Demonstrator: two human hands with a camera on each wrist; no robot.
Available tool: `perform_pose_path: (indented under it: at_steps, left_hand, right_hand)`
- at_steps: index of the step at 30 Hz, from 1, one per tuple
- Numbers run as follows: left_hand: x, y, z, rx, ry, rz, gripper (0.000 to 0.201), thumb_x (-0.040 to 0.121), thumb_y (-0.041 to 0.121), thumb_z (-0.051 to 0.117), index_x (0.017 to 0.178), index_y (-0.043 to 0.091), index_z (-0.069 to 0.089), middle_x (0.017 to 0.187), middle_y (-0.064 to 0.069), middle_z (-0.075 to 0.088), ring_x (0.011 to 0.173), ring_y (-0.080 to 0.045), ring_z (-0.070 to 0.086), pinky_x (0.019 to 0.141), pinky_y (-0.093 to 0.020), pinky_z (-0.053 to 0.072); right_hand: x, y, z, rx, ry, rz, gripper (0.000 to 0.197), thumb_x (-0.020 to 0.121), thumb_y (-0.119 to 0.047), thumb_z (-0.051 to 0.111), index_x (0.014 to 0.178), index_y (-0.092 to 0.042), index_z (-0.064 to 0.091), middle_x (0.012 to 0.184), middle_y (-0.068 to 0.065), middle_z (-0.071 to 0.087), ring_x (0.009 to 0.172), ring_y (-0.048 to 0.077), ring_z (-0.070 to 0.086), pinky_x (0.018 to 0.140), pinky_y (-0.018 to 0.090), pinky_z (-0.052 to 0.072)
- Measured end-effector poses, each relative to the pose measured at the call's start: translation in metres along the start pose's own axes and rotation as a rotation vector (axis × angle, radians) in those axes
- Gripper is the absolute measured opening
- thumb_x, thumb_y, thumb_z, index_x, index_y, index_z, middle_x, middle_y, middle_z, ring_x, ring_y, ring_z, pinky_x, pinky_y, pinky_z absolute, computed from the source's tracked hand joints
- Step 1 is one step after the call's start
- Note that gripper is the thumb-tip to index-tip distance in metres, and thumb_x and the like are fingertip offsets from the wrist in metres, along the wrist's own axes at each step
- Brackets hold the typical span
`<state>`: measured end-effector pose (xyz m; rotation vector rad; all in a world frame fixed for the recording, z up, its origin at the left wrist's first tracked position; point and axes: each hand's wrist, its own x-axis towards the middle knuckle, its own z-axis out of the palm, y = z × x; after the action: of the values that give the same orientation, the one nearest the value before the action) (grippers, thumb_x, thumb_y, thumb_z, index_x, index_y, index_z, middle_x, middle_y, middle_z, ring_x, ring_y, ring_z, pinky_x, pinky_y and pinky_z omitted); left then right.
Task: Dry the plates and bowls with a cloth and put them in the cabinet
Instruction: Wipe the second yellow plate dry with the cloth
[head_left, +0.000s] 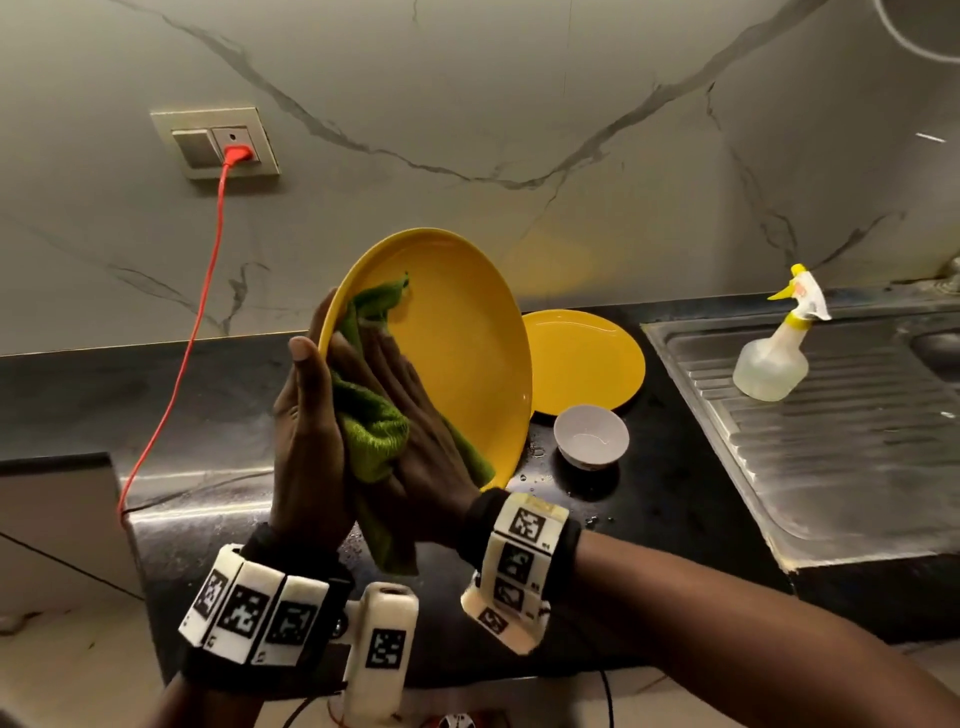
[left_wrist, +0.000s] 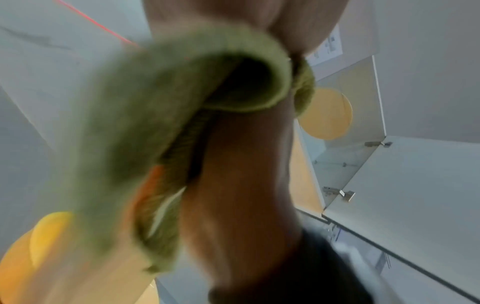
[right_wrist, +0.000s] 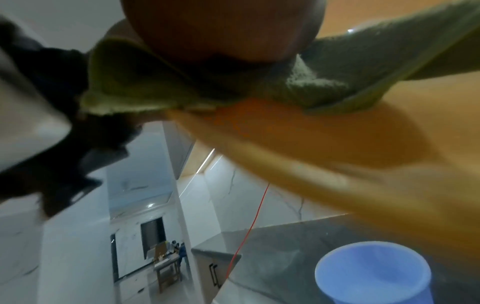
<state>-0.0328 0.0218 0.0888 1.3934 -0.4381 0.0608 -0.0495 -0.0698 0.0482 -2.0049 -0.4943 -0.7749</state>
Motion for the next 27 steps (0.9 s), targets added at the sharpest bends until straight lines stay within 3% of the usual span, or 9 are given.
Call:
perform_pose_path:
  at_steps: [3,6,8,12,15,17,19,23,27]
  left_hand:
    - [-0.004,0.009,0.005,-0.059,-0.025,0.047,0.061,0.094,0.059,0.04,0.145,0.026,0.046,0.138,0.001,0.06,0.129,-0.02,0.057,0.105,-0.041,0.049]
    - [-0.012,0.006,0.005,-0.008,-0.016,0.074,0.063,0.087,0.062,0.059,0.141,0.029,0.051,0.14,-0.003,0.059,0.13,-0.024,0.055,0.104,-0.045,0.049]
    - [-0.015,0.005,0.003,0.018,-0.014,0.09,0.059,0.09,0.058,0.058,0.141,0.03,0.05,0.14,-0.001,0.059,0.128,-0.023,0.057,0.1,-0.045,0.052]
    - [-0.016,0.004,-0.005,0.052,-0.011,0.159,0.04,0.098,0.027,0.045,0.137,0.034,0.05,0.139,0.011,0.059,0.126,-0.014,0.058,0.094,-0.03,0.055]
    - [-0.016,0.003,-0.004,0.075,-0.019,0.162,0.04,0.098,0.026,0.044,0.137,0.032,0.049,0.139,0.013,0.058,0.128,-0.013,0.056,0.094,-0.027,0.054]
    - [-0.016,0.002,-0.002,0.07,-0.012,0.143,0.04,0.099,0.033,0.046,0.138,0.031,0.049,0.139,0.012,0.059,0.128,-0.014,0.056,0.095,-0.029,0.054]
    - [-0.015,0.002,0.002,0.042,-0.009,0.128,0.049,0.096,0.051,0.053,0.14,0.031,0.051,0.14,0.003,0.059,0.129,-0.02,0.056,0.098,-0.038,0.053]
    - [-0.007,0.003,0.0,-0.017,0.002,0.105,0.069,0.088,0.064,0.056,0.143,0.023,0.051,0.142,-0.008,0.057,0.133,-0.028,0.053,0.109,-0.057,0.041]
    - [-0.001,0.005,-0.002,-0.028,0.012,0.03,0.079,0.086,0.065,0.049,0.144,0.011,0.047,0.134,-0.007,0.063,0.126,-0.025,0.058,0.107,-0.05,0.046]
  right_hand:
    - [0.028,0.011,-0.005,-0.099,0.058,0.042,0.07,0.099,-0.049,0.029,0.154,-0.006,0.019,0.163,0.017,0.008,0.152,0.025,0.001,0.124,0.044,0.001]
    - [0.058,0.029,-0.021,-0.188,0.167,0.119,0.066,0.098,-0.039,0.033,0.154,-0.01,0.015,0.164,0.015,0.006,0.152,0.028,0.001,0.122,0.051,0.0]
    - [0.07,0.05,-0.033,-0.21,0.265,0.234,0.064,0.098,-0.039,0.037,0.155,-0.013,0.02,0.164,0.011,0.013,0.152,0.025,0.006,0.122,0.05,0.005]
    - [0.061,0.089,-0.048,-0.107,0.472,0.511,0.069,0.09,-0.058,0.032,0.141,-0.013,0.042,0.144,0.013,0.045,0.135,0.033,0.039,0.113,0.054,0.031]
    - [0.055,0.091,-0.042,-0.078,0.54,0.677,0.063,0.099,-0.049,0.04,0.148,-0.011,0.031,0.156,0.016,0.03,0.145,0.035,0.024,0.115,0.054,0.023]
    - [0.059,0.075,-0.032,-0.062,0.562,0.623,0.071,0.098,-0.043,0.042,0.154,-0.008,0.015,0.162,0.018,0.013,0.151,0.034,0.007,0.12,0.053,0.013]
    - [0.058,0.053,-0.022,-0.003,0.496,0.515,0.076,0.096,-0.044,0.042,0.155,-0.017,0.003,0.163,0.017,0.01,0.151,0.032,0.008,0.121,0.054,0.015]
    - [0.026,0.022,0.002,-0.067,0.206,0.182,0.071,0.097,-0.019,0.058,0.154,-0.005,0.017,0.163,0.015,0.008,0.152,0.028,0.004,0.123,0.05,0.009]
    - [0.028,0.018,-0.003,-0.153,0.043,-0.042,0.081,0.094,-0.022,0.061,0.154,-0.005,0.009,0.162,0.007,-0.004,0.152,0.024,-0.008,0.123,0.05,0.002]
